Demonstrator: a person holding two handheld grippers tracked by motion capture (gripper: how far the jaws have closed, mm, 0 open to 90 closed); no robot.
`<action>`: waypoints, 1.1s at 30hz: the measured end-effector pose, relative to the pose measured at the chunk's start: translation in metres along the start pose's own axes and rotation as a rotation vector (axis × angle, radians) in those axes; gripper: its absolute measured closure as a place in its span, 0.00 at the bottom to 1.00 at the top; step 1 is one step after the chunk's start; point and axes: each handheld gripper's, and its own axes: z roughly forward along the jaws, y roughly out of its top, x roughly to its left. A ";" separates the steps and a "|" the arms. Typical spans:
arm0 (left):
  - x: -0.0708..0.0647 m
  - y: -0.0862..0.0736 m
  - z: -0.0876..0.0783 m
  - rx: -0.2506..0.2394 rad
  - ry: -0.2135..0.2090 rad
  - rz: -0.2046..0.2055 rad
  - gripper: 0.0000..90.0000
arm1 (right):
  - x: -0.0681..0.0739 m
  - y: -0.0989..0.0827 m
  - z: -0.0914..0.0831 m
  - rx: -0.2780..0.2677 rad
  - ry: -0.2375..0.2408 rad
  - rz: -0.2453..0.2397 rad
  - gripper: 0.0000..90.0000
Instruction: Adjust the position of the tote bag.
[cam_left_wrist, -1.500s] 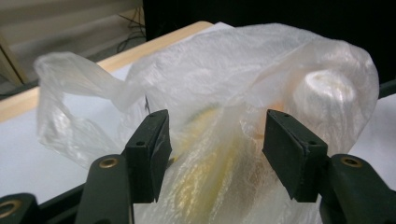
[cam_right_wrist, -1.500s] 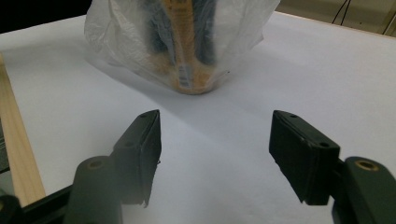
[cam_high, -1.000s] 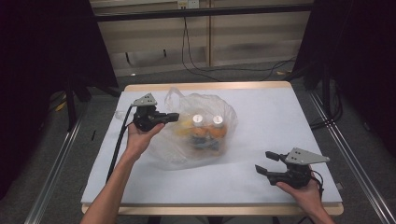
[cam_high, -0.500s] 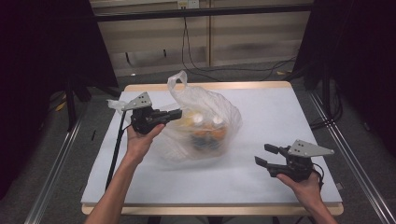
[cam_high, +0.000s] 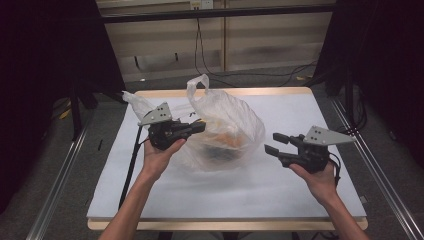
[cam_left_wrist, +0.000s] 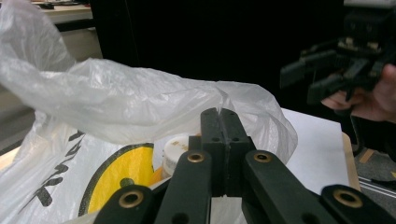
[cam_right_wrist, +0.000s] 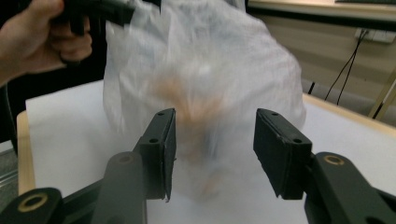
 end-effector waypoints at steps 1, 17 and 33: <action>-0.001 0.000 0.001 0.003 -0.004 0.006 1.00 | -0.001 0.006 0.002 -0.012 0.000 0.002 0.55; -0.034 0.004 0.029 0.045 -0.101 0.071 1.00 | -0.004 0.041 0.029 -0.021 0.016 -0.024 0.53; -0.048 -0.008 0.047 0.139 -0.149 0.103 1.00 | -0.003 0.068 0.074 0.005 0.049 -0.060 0.41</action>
